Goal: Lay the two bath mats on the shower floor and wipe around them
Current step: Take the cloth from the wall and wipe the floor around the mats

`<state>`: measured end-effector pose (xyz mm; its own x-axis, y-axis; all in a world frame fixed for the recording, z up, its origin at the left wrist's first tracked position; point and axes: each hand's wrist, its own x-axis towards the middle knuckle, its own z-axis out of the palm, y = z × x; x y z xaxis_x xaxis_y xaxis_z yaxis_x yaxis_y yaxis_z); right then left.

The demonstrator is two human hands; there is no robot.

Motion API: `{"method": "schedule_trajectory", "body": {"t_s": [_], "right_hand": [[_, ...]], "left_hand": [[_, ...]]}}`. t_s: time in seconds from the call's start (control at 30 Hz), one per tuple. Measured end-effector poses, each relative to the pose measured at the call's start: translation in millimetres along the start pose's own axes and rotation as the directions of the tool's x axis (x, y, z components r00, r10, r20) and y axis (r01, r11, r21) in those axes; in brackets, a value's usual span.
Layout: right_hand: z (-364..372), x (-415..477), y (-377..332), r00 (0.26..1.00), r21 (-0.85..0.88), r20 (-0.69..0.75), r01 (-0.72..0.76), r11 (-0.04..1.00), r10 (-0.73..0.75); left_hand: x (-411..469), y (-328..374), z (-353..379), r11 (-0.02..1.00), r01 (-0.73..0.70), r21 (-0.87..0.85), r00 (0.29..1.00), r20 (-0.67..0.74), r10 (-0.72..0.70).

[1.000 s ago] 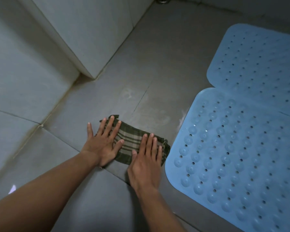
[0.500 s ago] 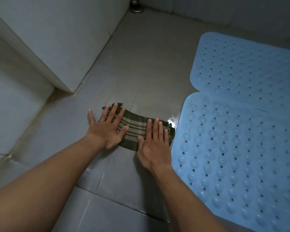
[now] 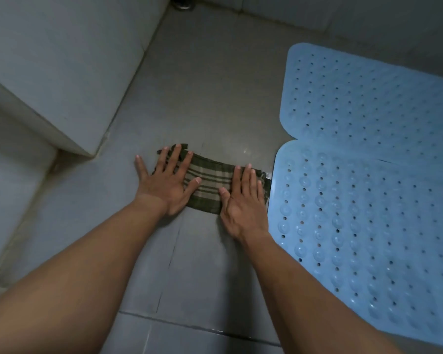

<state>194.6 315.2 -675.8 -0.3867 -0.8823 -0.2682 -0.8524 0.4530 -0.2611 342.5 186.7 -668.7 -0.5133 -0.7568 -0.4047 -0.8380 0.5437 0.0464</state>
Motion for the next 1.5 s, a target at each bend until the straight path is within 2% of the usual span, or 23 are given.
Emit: {"method": "schedule_trajectory", "body": {"t_s": [0.37,0.7,1.07,1.37,1.5], "right_hand": [[-20,52,14,0.999,-0.045,0.031,0.013,0.999,-0.012],[-34,102,31,0.997,-0.026,0.017,0.072,0.997,-0.071],[-43,127,36,0.996,-0.008,0.05,0.079,0.997,-0.079],[-49,126,34,0.997,0.01,0.042,0.062,0.998,-0.062],[-55,161,41,0.999,0.006,-0.016,0.039,0.999,-0.039]], "left_hand": [[59,12,-24,1.0,-0.004,0.018,0.999,0.038,0.003],[103,23,-46,0.998,0.061,0.012,0.996,0.064,-0.062],[131,35,-71,0.988,0.127,0.085,0.97,0.196,-0.142],[133,32,-71,0.994,0.079,0.08,0.981,0.172,-0.091],[165,37,-84,0.996,0.061,0.061,0.987,0.145,-0.07]]}}
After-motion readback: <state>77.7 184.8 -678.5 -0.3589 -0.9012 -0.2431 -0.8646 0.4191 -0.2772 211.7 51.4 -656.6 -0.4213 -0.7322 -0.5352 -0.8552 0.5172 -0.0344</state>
